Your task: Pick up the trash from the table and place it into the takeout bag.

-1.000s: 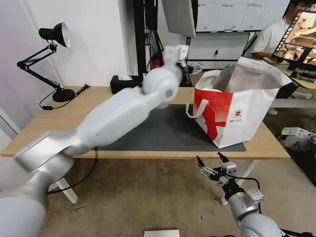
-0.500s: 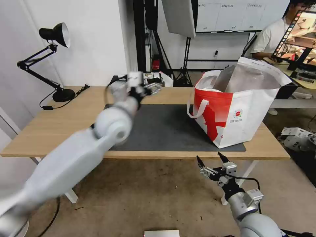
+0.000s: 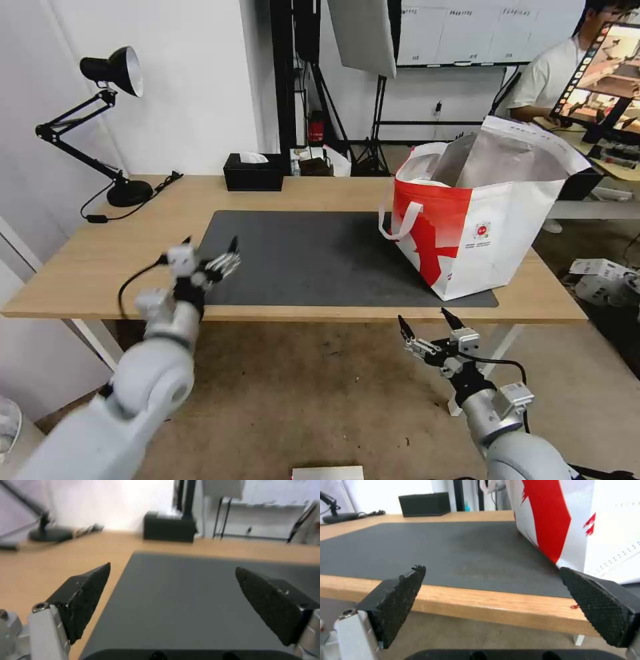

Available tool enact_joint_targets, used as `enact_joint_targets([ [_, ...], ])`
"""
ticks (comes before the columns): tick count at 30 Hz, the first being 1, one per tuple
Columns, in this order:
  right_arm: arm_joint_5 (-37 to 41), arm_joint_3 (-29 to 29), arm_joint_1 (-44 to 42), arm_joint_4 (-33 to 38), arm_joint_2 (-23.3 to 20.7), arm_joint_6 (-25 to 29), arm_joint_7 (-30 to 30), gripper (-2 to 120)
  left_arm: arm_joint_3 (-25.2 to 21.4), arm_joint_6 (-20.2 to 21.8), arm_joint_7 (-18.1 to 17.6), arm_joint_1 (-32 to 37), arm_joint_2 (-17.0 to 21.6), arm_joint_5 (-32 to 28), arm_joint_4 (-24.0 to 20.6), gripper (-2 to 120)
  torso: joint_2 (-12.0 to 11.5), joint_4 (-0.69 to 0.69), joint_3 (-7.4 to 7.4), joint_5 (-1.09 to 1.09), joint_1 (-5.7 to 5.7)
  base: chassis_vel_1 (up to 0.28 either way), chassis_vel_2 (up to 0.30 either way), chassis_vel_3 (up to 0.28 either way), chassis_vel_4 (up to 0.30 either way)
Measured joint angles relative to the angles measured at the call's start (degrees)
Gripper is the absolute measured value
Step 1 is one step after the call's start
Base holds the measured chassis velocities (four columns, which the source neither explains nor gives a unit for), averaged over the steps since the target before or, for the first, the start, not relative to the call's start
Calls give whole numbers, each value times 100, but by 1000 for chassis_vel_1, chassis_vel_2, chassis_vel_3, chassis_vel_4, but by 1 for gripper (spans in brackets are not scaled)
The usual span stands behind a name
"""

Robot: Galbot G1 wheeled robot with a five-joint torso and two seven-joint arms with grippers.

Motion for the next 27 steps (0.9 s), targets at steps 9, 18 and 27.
enact_joint_targets([
  [9, 0, 0, 0, 0, 0, 0, 0, 100, -558, -699, 546, 1132, -732, 688, 151, 100, 1, -1, 1, 2, 0, 0, 0, 0, 0],
  [18, 0, 0, 0, 0, 0, 0, 0, 100, -708, -1234, 857, 1426, -1007, 1169, 403, 100, 0, -1, 1, 2, 1, 0, 0, 0, 0],
  [27, 0, 0, 0, 0, 0, 0, 0, 100, -691, -1228, 856, 1398, -997, 1147, 407, 100, 0, -1, 1, 1, 1, 0, 0, 0, 0],
])
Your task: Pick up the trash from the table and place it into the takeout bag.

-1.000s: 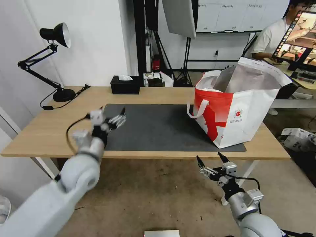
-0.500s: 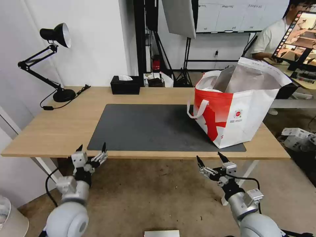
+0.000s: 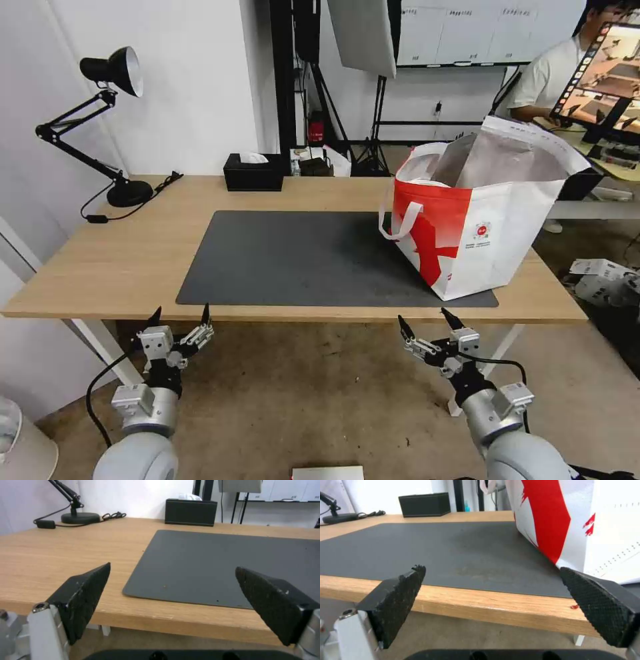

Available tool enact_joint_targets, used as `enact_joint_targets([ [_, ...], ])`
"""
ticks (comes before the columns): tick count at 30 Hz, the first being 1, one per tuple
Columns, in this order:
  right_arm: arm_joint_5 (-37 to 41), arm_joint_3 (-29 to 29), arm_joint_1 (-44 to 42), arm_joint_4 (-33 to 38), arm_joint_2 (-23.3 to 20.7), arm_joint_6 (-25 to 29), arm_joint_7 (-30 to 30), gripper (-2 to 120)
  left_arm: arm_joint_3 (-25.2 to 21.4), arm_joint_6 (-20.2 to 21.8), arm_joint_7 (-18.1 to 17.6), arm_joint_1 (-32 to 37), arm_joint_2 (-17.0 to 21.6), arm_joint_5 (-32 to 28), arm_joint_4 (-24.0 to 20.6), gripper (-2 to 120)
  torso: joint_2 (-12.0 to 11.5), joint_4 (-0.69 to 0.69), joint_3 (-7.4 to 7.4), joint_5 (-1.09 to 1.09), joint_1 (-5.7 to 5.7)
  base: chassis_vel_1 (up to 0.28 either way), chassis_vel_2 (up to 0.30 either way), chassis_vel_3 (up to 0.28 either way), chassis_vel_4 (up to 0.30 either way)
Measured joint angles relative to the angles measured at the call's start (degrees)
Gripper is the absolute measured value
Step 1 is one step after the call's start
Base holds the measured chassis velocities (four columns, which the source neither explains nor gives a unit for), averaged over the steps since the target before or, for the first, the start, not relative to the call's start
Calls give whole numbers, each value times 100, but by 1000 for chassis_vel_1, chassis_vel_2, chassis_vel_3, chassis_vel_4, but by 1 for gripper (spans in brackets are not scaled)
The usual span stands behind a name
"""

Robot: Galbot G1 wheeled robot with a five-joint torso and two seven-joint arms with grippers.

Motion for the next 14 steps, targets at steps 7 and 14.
enact_joint_targets([
  [7, 0, 0, 0, 0, 0, 0, 0, 100, 8, 12, -2, -9, 5, -10, 0, 100, 0, 0, 0, 0, 0, 0, 0, 0, 0],
  [14, 0, 0, 0, 0, 0, 0, 0, 100, 12, 18, -6, -15, 8, -16, 0, 100, 0, 0, 0, 0, 0, 0, 0, 0, 0],
])
